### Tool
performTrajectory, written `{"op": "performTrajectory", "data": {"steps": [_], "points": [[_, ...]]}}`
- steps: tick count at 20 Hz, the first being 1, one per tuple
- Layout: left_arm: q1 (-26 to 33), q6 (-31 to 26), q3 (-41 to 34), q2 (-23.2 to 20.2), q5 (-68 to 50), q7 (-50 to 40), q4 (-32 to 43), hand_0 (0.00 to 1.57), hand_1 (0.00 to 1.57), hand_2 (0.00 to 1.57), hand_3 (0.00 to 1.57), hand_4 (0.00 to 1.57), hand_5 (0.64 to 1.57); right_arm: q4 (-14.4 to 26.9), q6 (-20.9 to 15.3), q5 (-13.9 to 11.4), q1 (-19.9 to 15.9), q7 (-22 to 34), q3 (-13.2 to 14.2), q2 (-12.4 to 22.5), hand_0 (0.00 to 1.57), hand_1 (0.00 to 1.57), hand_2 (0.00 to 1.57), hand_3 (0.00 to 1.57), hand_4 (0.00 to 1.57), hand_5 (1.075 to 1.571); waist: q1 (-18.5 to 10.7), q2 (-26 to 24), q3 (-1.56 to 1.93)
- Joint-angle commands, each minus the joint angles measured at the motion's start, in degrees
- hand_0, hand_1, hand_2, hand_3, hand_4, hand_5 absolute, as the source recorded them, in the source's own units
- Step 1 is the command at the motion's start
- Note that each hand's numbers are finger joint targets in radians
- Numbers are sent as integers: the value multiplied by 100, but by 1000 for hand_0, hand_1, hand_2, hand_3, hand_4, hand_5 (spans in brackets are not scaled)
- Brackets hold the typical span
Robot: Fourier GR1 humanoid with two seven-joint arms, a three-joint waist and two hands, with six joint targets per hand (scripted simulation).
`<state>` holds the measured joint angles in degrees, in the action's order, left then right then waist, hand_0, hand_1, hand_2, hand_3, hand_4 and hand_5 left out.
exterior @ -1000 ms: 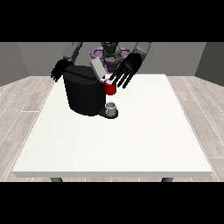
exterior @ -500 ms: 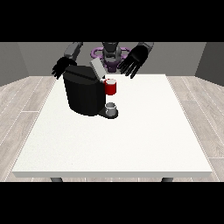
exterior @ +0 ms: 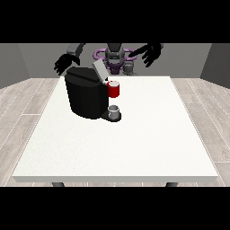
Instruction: Insert the coffee pod into the coffee machine and close the lid
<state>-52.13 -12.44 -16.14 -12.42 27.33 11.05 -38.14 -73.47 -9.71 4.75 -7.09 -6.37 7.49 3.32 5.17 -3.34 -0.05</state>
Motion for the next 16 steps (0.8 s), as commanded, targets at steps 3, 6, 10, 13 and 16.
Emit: {"op": "performTrajectory", "data": {"steps": [3,6,10,13,16], "points": [[1109,-60,-310,571,-621,421,-117,0,0,0,0,0,1571,-235,287,-59,403,93,-56,328,0,0,0,0,433,1571,-388,-821,0],[1366,-157,-528,681,-951,292,-152,0,0,0,0,142,1571,-388,312,-158,337,272,-148,432,0,0,0,0,390,1571,-561,-995,0],[1502,-281,-570,796,-1160,79,-217,0,0,0,0,0,1571,-739,478,-84,-90,572,-355,392,0,0,0,0,257,1571,-726,-1076,2],[1944,-276,-463,940,-1210,136,-429,0,0,0,0,0,1571,-998,586,-145,-67,678,-423,526,0,0,0,0,0,1571,-800,-1241,4],[2076,-341,-492,950,-1429,206,-720,0,0,0,0,0,1571,-1038,1020,249,-305,839,-222,745,0,0,0,0,0,1571,-911,-1020,5]]}}
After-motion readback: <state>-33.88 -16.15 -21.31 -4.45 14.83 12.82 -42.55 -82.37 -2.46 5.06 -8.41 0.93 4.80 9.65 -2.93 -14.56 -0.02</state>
